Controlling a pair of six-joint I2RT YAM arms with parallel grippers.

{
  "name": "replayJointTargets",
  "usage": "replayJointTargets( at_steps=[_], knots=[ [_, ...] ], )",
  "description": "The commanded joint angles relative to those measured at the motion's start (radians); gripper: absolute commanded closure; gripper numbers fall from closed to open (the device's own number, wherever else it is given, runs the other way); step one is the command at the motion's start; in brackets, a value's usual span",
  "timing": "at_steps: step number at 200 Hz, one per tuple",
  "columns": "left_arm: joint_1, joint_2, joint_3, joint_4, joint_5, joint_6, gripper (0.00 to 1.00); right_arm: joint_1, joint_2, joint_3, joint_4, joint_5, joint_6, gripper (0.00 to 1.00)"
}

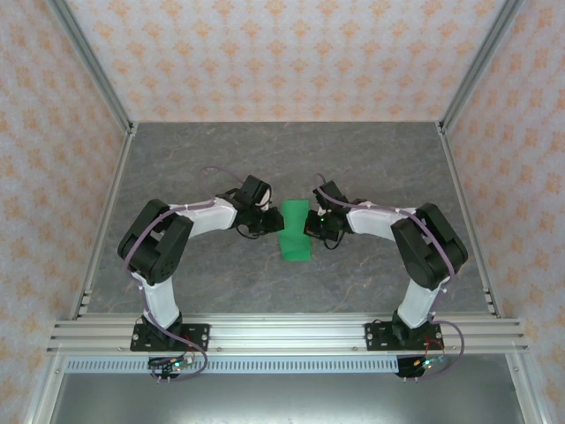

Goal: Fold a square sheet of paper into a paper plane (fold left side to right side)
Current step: Hold the square sheet of paper at the center of the table.

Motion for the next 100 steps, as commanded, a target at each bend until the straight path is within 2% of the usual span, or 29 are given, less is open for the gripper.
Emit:
replayJointTargets(
  at_steps=[1,44,100],
  knots=[
    [-0.017,0.023,0.045,0.066,0.039,-0.026,0.82,0.014,0.063,-0.018,-0.093,0.049,-0.017,0.92],
    [-0.021,0.116,0.089,0.075,0.013,-0.038,0.82,0.017,0.062,-0.01,-0.099,0.046,-0.021,0.92],
    [-0.032,0.127,0.051,0.045,-0.025,-0.019,0.82,0.016,0.017,-0.027,-0.027,0.008,-0.032,0.92]
  ],
)
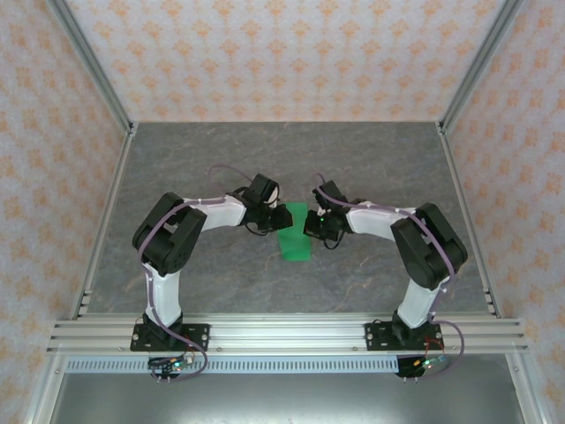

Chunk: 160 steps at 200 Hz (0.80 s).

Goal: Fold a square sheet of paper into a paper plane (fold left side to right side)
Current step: Hold the square sheet of paper at the center of the table.

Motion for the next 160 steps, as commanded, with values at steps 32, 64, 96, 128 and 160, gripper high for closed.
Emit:
replayJointTargets(
  at_steps=[32,64,96,128,160],
  knots=[
    [-0.022,0.016,-0.049,-0.032,-0.057,0.006,0.83,-0.006,-0.055,0.017,0.001,-0.046,-0.058,0.91],
    [-0.027,0.022,-0.054,-0.028,-0.065,0.003,0.84,-0.059,-0.067,0.058,0.068,-0.116,-0.043,0.91],
    [-0.032,0.024,-0.05,-0.039,-0.072,0.006,0.84,-0.063,0.02,0.133,0.093,-0.15,-0.042,0.91],
    [-0.034,0.027,-0.049,-0.039,-0.072,0.005,0.84,-0.063,0.122,0.191,0.116,-0.15,-0.029,0.91],
    [-0.036,0.025,-0.048,-0.04,-0.071,0.006,0.84,-0.063,0.202,0.22,0.127,-0.131,-0.009,0.92]
  ],
)
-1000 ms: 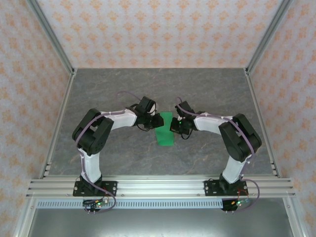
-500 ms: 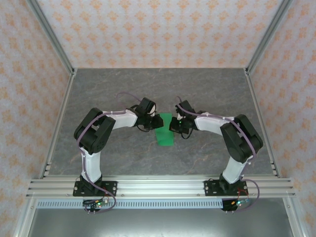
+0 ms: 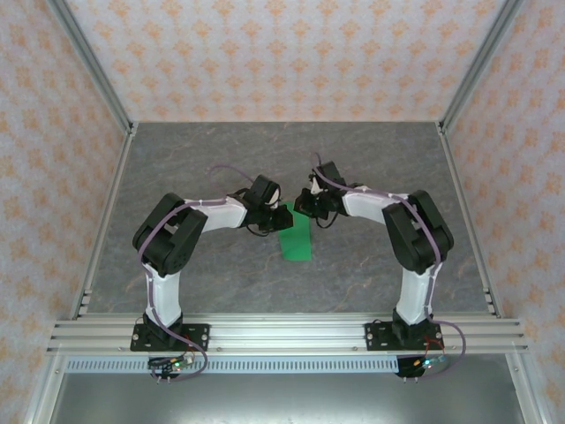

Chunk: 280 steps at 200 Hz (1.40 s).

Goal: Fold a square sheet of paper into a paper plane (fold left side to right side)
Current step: Hold the square sheet of paper at the center of the table, then first fold the square sheet of paper in half at the center of the table.

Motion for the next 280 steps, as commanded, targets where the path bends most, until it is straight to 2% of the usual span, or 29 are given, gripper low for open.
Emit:
replayJointTargets(
  at_steps=[1,61,149,210,280],
  knots=[
    [-0.023,0.026,-0.035,-0.066,-0.046,0.006,0.84,0.003,0.048,0.027,0.017,0.009,0.02,0.92],
    [-0.029,-0.012,-0.039,-0.067,-0.04,0.025,0.82,0.002,0.108,0.035,-0.067,0.074,0.02,0.92],
    [-0.061,-0.083,-0.066,-0.063,-0.012,0.055,0.8,0.018,0.126,0.019,-0.117,0.097,0.008,0.92],
    [-0.073,-0.101,-0.151,-0.034,-0.006,0.052,0.83,0.017,0.125,0.022,-0.134,0.105,0.012,0.92],
    [-0.104,-0.19,-0.273,0.039,0.034,0.038,0.83,0.017,0.128,0.027,-0.14,0.106,0.013,0.92]
  ],
)
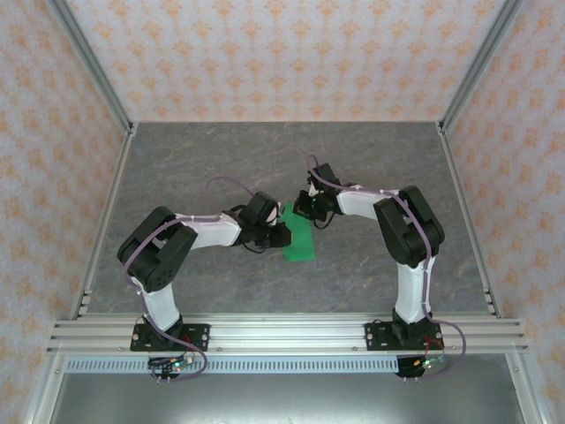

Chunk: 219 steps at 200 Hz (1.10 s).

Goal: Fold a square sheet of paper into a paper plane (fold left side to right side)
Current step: First fold the square sheet of paper in half at the center of the table.

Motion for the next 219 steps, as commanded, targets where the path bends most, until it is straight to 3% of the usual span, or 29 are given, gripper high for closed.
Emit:
replayJointTargets(
  at_steps=[1,49,161,191,219],
  knots=[
    [-0.025,-0.033,-0.06,-0.026,0.05,0.001,0.83,0.009,0.065,-0.012,-0.117,0.071,-0.006,0.92],
    [-0.048,-0.088,-0.133,0.041,0.083,-0.015,0.83,0.009,0.065,-0.016,-0.117,0.069,-0.004,0.92],
    [-0.118,-0.161,-0.211,0.027,0.062,-0.028,0.83,0.014,0.058,-0.022,-0.102,0.059,-0.004,0.92],
    [-0.105,-0.25,-0.161,-0.022,0.05,-0.02,0.83,0.018,0.041,-0.028,-0.071,0.038,-0.006,0.92],
    [-0.022,-0.27,-0.117,-0.015,0.073,-0.034,0.82,0.02,0.029,-0.023,-0.073,0.034,-0.009,0.92]
  ],
)
